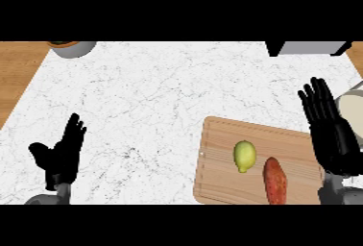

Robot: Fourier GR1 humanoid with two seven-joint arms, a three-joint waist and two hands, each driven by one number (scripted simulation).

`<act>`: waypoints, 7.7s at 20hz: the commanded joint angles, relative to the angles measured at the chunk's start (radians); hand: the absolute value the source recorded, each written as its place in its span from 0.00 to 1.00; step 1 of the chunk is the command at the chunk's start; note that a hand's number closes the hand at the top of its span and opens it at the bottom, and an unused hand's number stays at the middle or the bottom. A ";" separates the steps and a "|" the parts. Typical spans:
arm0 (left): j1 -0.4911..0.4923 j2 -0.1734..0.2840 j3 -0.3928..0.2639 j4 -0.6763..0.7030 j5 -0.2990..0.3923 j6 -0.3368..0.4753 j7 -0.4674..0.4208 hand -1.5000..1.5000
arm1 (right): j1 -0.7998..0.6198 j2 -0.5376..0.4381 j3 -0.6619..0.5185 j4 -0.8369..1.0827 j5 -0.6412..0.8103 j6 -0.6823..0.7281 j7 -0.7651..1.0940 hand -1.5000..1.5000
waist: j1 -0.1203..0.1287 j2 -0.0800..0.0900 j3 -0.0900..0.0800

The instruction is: Pick the sweet potato from the cutting board and place it in the tiered basket

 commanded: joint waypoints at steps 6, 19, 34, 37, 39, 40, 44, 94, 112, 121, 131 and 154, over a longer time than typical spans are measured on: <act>-0.077 0.167 -0.029 -0.126 -0.025 -0.152 0.110 0.50 | 0.086 0.076 0.283 -0.268 0.140 0.057 -0.094 1.00 | -0.028 0.010 -0.032; -0.028 0.165 -0.029 -0.250 0.010 -0.180 0.203 0.50 | 0.455 -0.026 0.236 -0.345 0.776 -0.391 0.193 0.00 | -0.023 0.013 -0.037; -0.078 0.164 -0.017 -0.253 0.008 -0.202 0.244 0.50 | 0.374 -0.253 0.455 -0.707 0.951 0.346 1.016 0.00 | 0.007 0.025 -0.035; -0.039 0.137 -0.033 -0.309 -0.021 -0.177 0.250 0.50 | 0.241 -0.157 0.490 -0.657 0.981 0.394 1.168 0.00 | 0.004 0.021 -0.033; -0.042 0.143 -0.012 -0.281 -0.006 -0.212 0.248 0.50 | 0.149 -0.066 0.559 -0.563 1.045 0.384 1.222 0.00 | 0.000 0.021 -0.033; -0.011 0.129 0.002 -0.304 -0.025 -0.203 0.247 0.50 | 0.238 -0.091 0.517 -0.599 1.029 0.364 1.161 0.00 | -0.011 0.019 -0.032; -0.040 0.132 0.022 -0.243 -0.027 -0.232 0.216 0.50 | 0.186 -0.016 0.561 -0.385 1.130 0.303 1.153 0.00 | -0.009 0.020 -0.032; 0.009 -0.006 0.153 -0.277 -0.153 -0.287 0.282 0.50 | 0.183 -0.619 -0.254 0.227 0.807 0.007 -0.087 1.00 | -0.086 0.000 -0.013; -0.057 0.004 0.136 -0.282 -0.148 -0.330 0.300 0.50 | 0.072 -0.970 -0.641 0.888 0.296 0.584 -0.891 1.00 | -0.003 0.028 -0.027; -0.047 -0.029 0.099 -0.310 -0.178 -0.330 0.322 0.50 | -0.165 -0.959 -0.447 0.886 0.329 0.550 -0.740 1.00 | 0.020 0.025 -0.031; -0.043 -0.030 0.153 -0.316 -0.182 -0.346 0.305 0.50 | -0.336 -0.879 -0.322 0.875 0.393 0.518 -0.549 1.00 | 0.001 0.022 -0.032; -0.060 -0.067 0.180 -0.243 -0.213 -0.387 0.282 0.50 | -0.494 -0.621 -0.338 0.934 0.492 0.262 -0.506 1.00 | -0.011 0.020 -0.032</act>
